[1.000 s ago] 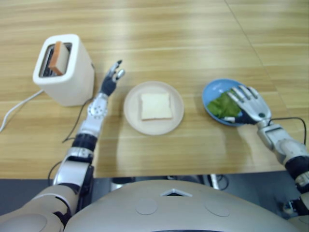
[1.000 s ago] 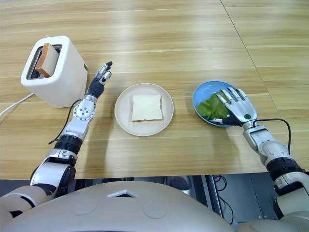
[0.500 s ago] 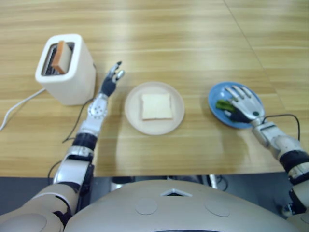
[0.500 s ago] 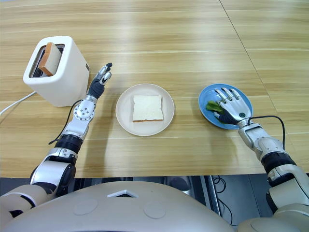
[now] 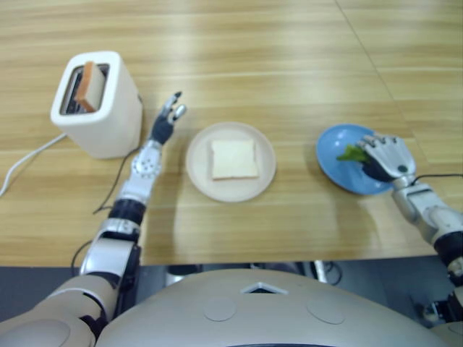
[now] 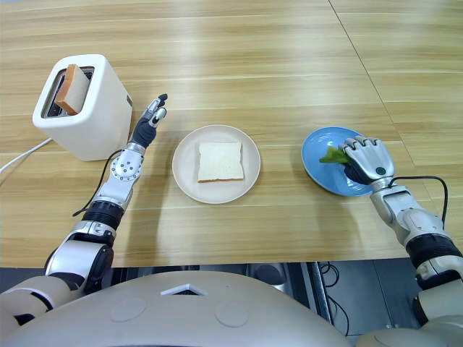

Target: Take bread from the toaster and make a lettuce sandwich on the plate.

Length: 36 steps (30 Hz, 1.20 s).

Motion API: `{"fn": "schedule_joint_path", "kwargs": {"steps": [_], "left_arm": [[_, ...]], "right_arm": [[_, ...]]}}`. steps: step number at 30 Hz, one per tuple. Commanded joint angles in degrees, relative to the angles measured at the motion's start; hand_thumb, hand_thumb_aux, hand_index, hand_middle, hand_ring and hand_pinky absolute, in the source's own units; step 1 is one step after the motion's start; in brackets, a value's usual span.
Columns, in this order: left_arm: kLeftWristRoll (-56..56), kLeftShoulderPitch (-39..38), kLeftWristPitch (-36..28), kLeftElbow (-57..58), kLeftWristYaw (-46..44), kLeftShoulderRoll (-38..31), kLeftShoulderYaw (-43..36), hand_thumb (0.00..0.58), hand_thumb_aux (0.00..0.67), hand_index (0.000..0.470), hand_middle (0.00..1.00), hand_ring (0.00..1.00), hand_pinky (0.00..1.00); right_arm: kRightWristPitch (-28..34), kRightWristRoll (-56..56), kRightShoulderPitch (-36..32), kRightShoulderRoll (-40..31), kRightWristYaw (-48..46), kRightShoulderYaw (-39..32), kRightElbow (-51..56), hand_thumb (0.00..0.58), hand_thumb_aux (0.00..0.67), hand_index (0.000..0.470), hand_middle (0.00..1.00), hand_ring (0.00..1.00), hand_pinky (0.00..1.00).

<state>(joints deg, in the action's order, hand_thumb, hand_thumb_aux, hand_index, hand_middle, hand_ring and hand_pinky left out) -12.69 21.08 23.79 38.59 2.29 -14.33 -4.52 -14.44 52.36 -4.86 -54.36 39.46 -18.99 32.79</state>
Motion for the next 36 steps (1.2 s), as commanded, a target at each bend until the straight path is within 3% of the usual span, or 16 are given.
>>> {"fn": "schedule_joint_path", "kwargs": {"steps": [1,8,15,20,27,28,29,30,33,36], "left_arm": [[0.02,0.06,0.05,1.2,0.35,0.04,0.35,0.0,0.0,0.0,0.0,0.0,0.0],[0.14,0.36,0.32,2.19,1.08,0.29,0.45,0.0,0.0,0.0,0.0,0.0,0.0],[0.35,1.54,1.04,4.85,1.75,0.8,0.4,0.0,0.0,0.0,0.0,0.0,0.0],[0.51,2.27,1.65,6.55,1.95,0.98,0.53,0.0,0.0,0.0,0.0,0.0,0.0],[0.54,2.78,2.15,7.89,2.12,1.15,0.41,0.0,0.0,0.0,0.0,0.0,0.0],[0.55,2.77,2.2,7.94,2.12,1.12,0.42,0.0,0.0,0.0,0.0,0.0,0.0],[0.59,2.74,2.24,7.98,2.12,1.03,0.48,0.0,0.0,0.0,0.0,0.0,0.0],[0.61,2.69,2.26,7.98,2.13,0.97,0.51,0.0,0.0,0.0,0.0,0.0,0.0],[0.68,2.41,2.2,7.96,2.27,0.76,0.69,0.0,0.0,0.0,0.0,0.0,0.0],[0.7,2.23,2.22,8.24,2.53,0.65,0.82,0.0,0.0,0.0,0.0,0.0,0.0]], "right_arm": [[1.73,-1.06,2.0,-0.63,-2.0,3.3,-7.14,0.58,0.67,0.46,1.0,1.0,1.0],[3.73,-0.81,2.05,1.76,-7.55,5.49,-19.99,0.58,0.67,0.46,1.0,1.0,1.0],[2.72,0.41,-5.32,11.21,-14.1,2.31,-27.9,0.58,0.67,0.46,1.0,1.0,1.0],[0.68,1.06,-11.8,20.68,-17.69,-2.88,-26.91,0.58,0.67,0.46,1.0,1.0,1.0],[-2.43,3.52,-17.39,30.35,-18.93,-11.43,-14.66,0.58,0.67,0.46,1.0,1.0,1.0],[-2.64,3.96,-17.6,30.82,-18.81,-12.32,-12.91,0.58,0.67,0.46,0.52,0.52,0.52],[-2.82,4.32,-17.66,31.08,-18.77,-13.06,-11.55,0.58,0.67,0.46,0.52,0.52,0.52],[-3.05,4.36,-17.4,31.08,-18.67,-13.4,-10.83,0.579,0.649,0.446,0.23,0.23,0.23],[-3.58,3.89,-16.28,30.36,-18.46,-13.37,-10.55,0.579,0.646,0.444,0.22,0.22,0.22],[-3.77,3.75,-15.63,29.67,-18.54,-13.05,-11.09,0.576,0.615,0.422,0.15,0.15,0.15]]}}
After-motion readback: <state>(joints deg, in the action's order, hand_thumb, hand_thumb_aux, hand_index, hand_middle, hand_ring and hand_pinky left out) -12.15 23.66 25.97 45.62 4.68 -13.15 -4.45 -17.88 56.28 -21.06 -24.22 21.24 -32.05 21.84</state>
